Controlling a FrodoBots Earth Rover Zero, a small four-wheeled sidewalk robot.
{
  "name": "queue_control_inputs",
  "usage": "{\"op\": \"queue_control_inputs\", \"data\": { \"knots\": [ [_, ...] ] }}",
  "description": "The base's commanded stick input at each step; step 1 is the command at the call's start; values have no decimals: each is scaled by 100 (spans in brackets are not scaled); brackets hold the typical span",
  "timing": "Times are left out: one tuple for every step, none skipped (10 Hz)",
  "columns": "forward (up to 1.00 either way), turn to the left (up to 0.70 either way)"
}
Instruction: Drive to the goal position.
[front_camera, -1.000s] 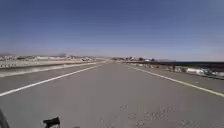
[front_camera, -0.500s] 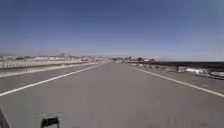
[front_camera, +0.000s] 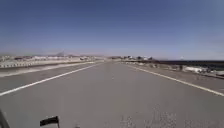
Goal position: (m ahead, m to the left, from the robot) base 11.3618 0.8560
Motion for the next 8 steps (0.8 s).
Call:
{"op": "queue_control_inputs", "data": {
  "knots": [
    [100,0],
    [100,0],
    [100,0],
    [100,0],
    [100,0],
    [100,0],
    [100,0],
    [100,0]
  ]
}}
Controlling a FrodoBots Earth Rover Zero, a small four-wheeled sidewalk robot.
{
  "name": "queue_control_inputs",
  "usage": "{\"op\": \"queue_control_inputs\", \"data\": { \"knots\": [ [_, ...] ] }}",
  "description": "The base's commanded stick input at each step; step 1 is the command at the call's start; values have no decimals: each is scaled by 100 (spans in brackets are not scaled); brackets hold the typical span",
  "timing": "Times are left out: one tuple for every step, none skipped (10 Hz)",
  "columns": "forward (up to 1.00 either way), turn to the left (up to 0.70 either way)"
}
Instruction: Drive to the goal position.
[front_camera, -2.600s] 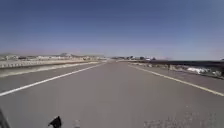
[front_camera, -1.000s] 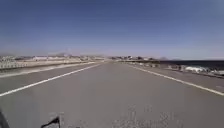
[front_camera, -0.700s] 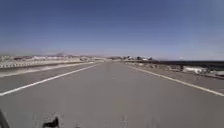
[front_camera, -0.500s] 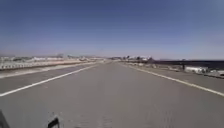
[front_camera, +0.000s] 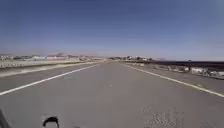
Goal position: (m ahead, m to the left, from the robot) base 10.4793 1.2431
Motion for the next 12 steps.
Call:
{"op": "queue_control_inputs", "data": {
  "knots": [
    [100,0],
    [100,0],
    [100,0],
    [100,0],
    [100,0],
    [100,0],
    [100,0],
    [100,0],
    [100,0],
    [100,0],
    [100,0],
    [100,0]
  ]
}}
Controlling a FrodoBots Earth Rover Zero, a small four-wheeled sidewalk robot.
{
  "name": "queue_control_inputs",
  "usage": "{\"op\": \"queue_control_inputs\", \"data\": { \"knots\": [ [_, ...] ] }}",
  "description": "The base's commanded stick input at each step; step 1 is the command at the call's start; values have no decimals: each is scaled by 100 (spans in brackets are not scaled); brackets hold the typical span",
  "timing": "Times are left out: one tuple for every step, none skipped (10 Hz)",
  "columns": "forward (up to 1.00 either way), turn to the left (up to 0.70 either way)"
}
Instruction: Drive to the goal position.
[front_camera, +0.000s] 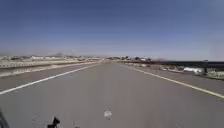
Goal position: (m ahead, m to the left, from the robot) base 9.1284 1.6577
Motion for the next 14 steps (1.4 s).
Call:
{"op": "queue_control_inputs", "data": {
  "knots": [
    [100,0],
    [100,0],
    [100,0],
    [100,0],
    [100,0],
    [100,0],
    [100,0],
    [100,0],
    [100,0],
    [100,11],
    [100,23],
    [100,0],
    [100,0],
    [100,0]
  ]
}}
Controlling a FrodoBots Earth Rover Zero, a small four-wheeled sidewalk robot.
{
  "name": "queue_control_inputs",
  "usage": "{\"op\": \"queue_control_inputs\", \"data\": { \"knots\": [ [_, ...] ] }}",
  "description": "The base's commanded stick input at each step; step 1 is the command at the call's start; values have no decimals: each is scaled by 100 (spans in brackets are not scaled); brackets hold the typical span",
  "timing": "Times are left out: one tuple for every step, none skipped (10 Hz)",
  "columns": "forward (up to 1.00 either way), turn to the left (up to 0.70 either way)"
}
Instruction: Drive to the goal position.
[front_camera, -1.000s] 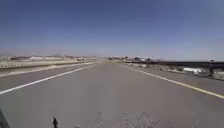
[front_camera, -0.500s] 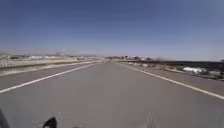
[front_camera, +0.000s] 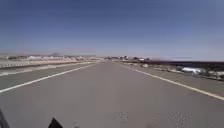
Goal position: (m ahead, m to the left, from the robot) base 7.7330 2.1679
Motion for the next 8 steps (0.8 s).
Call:
{"op": "queue_control_inputs", "data": {
  "knots": [
    [100,0],
    [100,0],
    [100,0],
    [100,0],
    [100,0],
    [100,0],
    [100,0],
    [100,0]
  ]
}}
